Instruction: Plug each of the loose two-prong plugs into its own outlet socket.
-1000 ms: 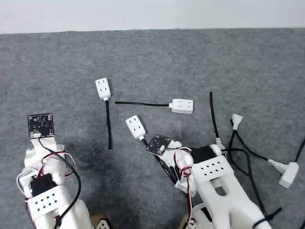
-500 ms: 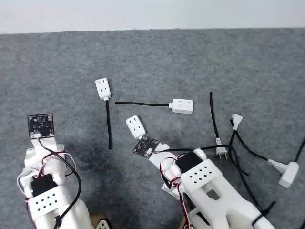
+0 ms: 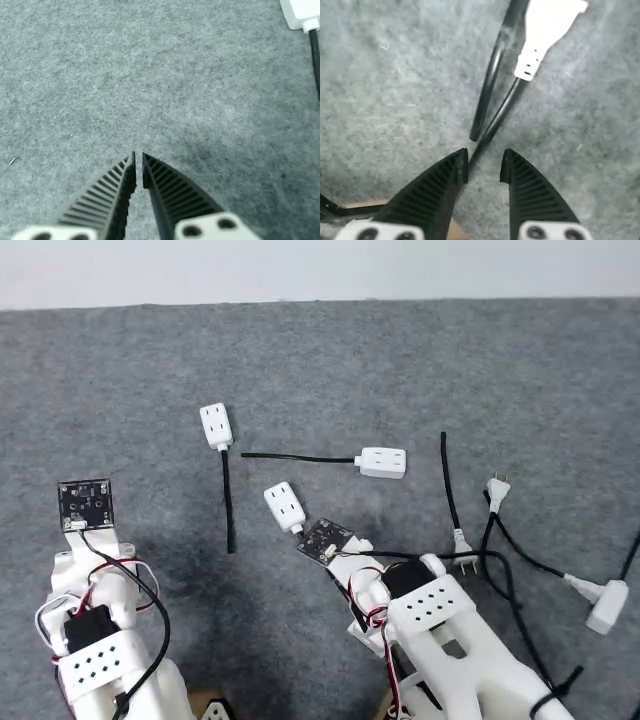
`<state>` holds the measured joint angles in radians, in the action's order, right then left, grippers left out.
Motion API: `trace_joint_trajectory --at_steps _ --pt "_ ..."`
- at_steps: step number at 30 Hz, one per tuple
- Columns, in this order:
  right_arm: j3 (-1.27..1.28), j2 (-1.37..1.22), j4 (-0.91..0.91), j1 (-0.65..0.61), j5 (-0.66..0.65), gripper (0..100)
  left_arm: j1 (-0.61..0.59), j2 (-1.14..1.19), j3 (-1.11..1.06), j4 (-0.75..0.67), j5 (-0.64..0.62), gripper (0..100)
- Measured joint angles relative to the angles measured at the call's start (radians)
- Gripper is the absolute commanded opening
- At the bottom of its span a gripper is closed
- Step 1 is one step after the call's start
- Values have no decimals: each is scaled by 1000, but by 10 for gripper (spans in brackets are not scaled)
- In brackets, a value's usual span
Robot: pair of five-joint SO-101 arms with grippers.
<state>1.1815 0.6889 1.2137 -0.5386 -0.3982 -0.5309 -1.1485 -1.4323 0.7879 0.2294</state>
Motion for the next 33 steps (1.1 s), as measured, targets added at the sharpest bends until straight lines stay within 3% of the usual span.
trace_joint_trajectory --at_steps 14,17,33 --pt "40 0 -57 29 -5 96 0 0 0 0 0 15" --pt "54 -9 -60 37 -61 67 0 0 0 0 0 15" --pt "-57 -278 -57 52 -98 7 0 0 0 0 0 15"
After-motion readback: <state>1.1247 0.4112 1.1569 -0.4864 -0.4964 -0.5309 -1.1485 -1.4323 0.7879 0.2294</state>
